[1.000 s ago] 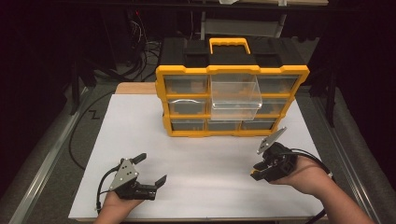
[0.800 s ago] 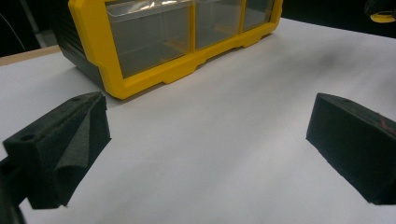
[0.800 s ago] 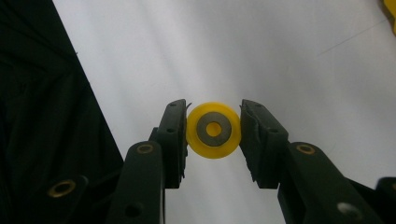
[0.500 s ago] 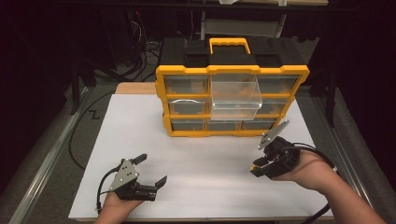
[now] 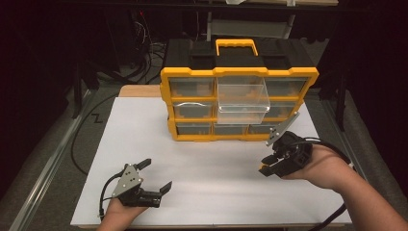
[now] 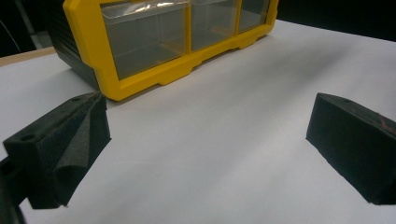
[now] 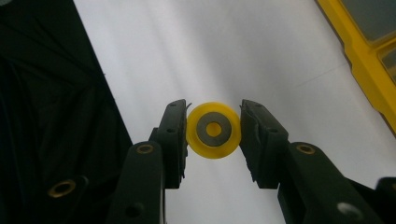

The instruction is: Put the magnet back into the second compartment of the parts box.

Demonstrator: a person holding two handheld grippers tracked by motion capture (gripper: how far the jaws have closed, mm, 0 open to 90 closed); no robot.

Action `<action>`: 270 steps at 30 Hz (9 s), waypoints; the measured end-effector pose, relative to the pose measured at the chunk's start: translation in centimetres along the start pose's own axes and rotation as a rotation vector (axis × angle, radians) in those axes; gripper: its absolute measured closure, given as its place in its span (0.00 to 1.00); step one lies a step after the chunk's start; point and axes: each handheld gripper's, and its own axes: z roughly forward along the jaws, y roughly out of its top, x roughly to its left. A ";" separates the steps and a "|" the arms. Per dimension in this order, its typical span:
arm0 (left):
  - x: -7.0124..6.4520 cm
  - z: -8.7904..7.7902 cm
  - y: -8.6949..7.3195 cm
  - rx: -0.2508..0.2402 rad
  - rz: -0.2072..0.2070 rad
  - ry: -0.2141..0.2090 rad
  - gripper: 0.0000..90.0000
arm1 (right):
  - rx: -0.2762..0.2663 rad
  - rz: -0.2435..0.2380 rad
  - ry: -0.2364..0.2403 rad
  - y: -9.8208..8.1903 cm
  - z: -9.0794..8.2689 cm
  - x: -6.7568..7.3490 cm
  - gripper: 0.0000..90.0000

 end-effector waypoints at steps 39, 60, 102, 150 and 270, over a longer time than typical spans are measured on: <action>-0.1 0.1 0.0 -0.002 0.003 -0.008 0.01 | -0.010 -0.066 -0.042 4.7 -8.0 0.5 0.71; -0.2 -0.1 0.0 -0.005 0.009 -0.007 0.01 | -0.014 -0.079 -0.063 8.5 -11.2 0.3 0.71; -0.1 -0.4 0.0 -0.012 -0.004 -0.005 0.01 | -0.009 -0.078 -0.110 15.3 -11.4 -2.1 0.71; 0.0 -0.7 0.0 -0.022 -0.016 -0.010 0.01 | 0.073 -0.056 -0.178 16.7 -9.3 -4.7 0.70; -0.1 -0.5 0.0 -0.023 -0.012 -0.010 0.01 | 0.112 0.066 -0.169 0.3 1.5 -1.6 0.00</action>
